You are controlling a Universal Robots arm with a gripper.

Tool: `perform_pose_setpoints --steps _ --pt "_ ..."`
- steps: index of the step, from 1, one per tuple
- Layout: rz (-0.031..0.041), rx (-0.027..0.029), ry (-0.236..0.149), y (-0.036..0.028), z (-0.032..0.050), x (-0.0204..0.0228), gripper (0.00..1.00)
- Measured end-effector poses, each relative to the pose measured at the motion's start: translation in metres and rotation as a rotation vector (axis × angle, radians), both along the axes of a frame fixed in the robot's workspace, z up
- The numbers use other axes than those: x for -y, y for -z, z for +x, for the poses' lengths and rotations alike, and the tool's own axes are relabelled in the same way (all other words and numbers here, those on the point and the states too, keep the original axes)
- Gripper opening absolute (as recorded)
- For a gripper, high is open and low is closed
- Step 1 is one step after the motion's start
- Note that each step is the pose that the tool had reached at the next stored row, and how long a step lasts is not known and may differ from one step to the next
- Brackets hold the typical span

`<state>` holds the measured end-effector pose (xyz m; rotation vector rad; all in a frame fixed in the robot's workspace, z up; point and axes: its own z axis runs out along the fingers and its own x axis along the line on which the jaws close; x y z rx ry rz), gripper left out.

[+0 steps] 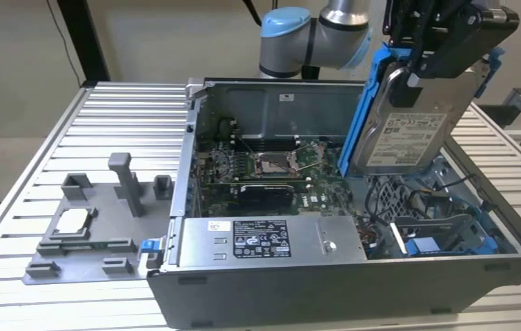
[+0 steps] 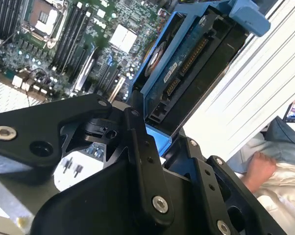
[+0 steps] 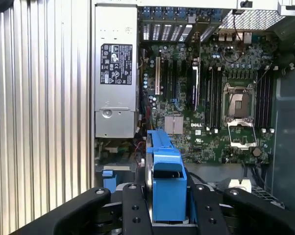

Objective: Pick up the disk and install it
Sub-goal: 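Pick up the disk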

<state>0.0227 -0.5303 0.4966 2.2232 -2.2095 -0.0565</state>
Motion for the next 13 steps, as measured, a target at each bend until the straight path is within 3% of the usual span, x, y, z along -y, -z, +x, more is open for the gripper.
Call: perform_pose_setpoints --steps 6,13 --pt "0.0002 0.0 0.0 0.0 0.0005 0.0128 0.0" --pt "0.0006 0.0 0.0 0.0 0.0009 0.0309 0.0"
